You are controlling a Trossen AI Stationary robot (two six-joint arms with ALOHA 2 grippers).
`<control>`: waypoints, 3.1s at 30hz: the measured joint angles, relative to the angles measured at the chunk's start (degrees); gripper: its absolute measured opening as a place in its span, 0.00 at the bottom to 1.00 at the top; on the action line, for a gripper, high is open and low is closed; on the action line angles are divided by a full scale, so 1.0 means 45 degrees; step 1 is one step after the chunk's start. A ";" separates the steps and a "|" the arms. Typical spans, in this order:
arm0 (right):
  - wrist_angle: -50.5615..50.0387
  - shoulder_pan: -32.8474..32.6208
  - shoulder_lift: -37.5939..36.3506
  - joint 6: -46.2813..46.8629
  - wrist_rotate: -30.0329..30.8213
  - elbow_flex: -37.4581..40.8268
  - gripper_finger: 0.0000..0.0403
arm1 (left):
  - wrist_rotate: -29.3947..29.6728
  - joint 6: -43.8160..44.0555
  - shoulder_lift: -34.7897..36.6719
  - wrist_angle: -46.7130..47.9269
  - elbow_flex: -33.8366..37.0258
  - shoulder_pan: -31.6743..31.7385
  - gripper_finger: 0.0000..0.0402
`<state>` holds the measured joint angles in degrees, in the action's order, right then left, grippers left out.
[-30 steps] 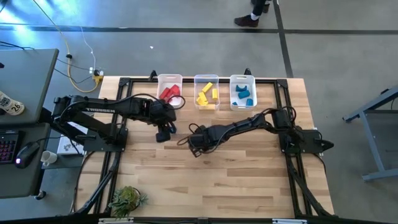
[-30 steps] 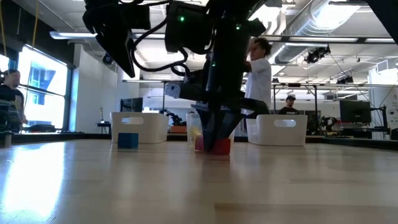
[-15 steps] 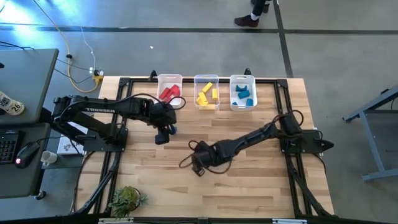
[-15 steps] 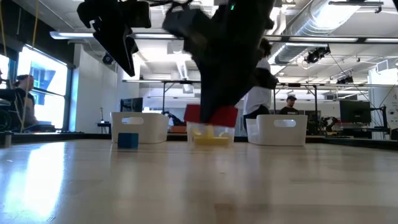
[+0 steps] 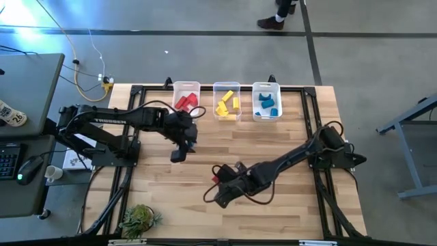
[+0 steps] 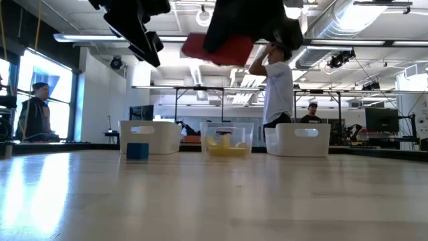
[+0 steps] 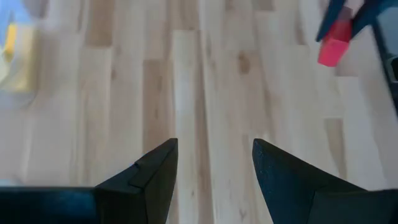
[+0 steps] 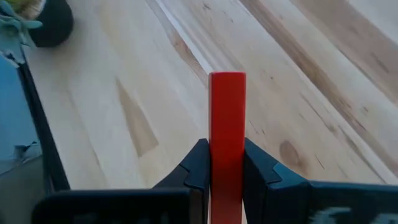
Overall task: Sort & place blocks by color
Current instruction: Put the red block into the left white bin
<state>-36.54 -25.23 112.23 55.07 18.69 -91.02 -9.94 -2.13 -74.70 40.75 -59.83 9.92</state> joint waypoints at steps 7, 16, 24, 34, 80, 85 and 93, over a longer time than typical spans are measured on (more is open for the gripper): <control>0.0202 -0.0329 -0.0313 -0.0232 0.0600 0.0000 0.09 | -0.0654 -0.1119 0.0000 -0.0503 0.0000 -0.0372 0.49; 0.0684 -0.0408 -0.0649 -0.0873 0.1497 0.0000 0.09 | -0.1361 -0.1845 0.0000 -0.1480 0.0000 -0.1263 0.49; 0.2390 -0.0403 -0.0847 -0.2358 0.1974 -0.0015 0.09 | -0.1358 -0.2006 0.0000 -0.2408 0.0000 -0.2167 0.49; 0.3035 -0.0199 -0.0847 -0.2922 0.2509 -0.0015 0.09 | -0.1094 -0.1565 0.0000 -0.3823 0.0000 -0.2738 0.49; 0.3682 0.0782 -0.0842 -0.3853 0.2279 -0.0019 0.11 | -0.0997 -0.0773 -0.0019 -0.3996 -0.0015 -0.2606 0.08; 0.3793 0.0787 -0.0842 -0.3790 0.2182 -0.0019 0.17 | -0.1026 -0.0943 0.0005 -0.3940 -0.0015 -0.2615 0.09; 0.3805 0.0787 -0.0842 -0.3973 0.2538 -0.0019 0.29 | -0.0626 -0.0964 0.0005 -0.3240 -0.0005 -0.2625 0.10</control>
<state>-19.42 -21.69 108.44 37.19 30.11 -91.11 -12.76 -6.47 -74.67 26.17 -59.86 -1.89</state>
